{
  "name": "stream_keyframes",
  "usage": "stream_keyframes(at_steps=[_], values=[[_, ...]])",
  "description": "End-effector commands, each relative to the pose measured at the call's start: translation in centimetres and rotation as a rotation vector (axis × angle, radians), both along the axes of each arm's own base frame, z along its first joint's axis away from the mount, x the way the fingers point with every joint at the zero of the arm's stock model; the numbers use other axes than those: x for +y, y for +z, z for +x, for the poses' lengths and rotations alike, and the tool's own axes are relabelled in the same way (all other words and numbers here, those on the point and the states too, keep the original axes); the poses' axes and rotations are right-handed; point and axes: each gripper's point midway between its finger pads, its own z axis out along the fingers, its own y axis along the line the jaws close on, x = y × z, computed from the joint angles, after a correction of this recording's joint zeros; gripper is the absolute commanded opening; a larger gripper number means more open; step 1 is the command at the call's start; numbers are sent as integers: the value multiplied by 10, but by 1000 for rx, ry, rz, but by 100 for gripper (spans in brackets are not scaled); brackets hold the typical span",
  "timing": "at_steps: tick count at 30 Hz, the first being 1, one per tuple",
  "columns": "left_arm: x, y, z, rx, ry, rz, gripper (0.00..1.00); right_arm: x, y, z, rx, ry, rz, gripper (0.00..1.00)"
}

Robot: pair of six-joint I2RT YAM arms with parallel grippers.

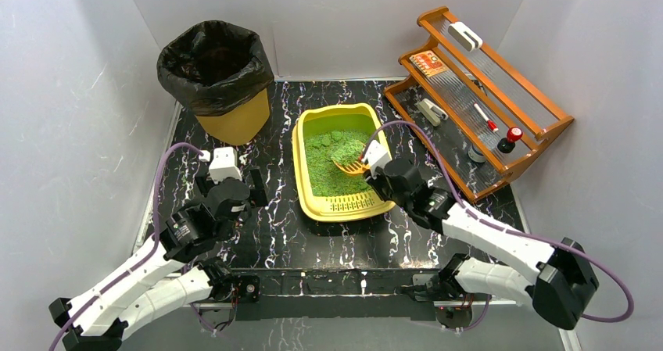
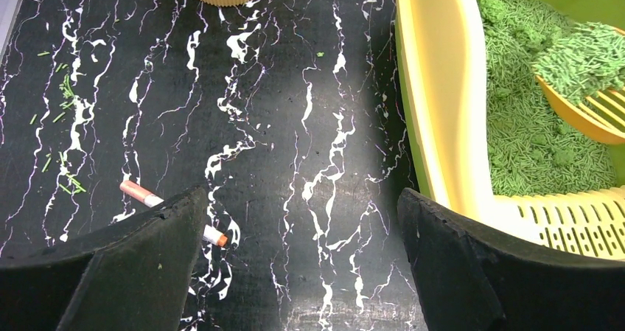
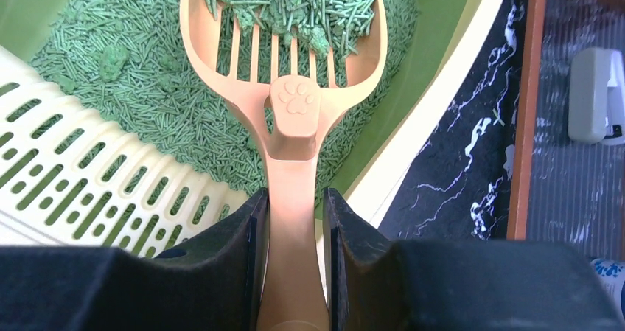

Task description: Clean the litter box

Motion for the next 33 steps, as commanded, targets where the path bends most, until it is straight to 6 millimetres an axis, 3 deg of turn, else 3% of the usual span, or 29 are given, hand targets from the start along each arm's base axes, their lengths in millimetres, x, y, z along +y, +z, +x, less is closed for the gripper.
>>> stream_keyframes(at_steps=[1,6,15,33], values=[[5,9,2,-24,29,7,98,11,49,10,-209,45,148,0],[5,8,2,-23,29,6,98,7,80,4,-396,110,203,0],[4,8,2,-23,27,4,98,-3,120,6,-622,156,123,0],[5,9,2,-26,26,1,98,-4,127,9,-734,244,-65,0]])
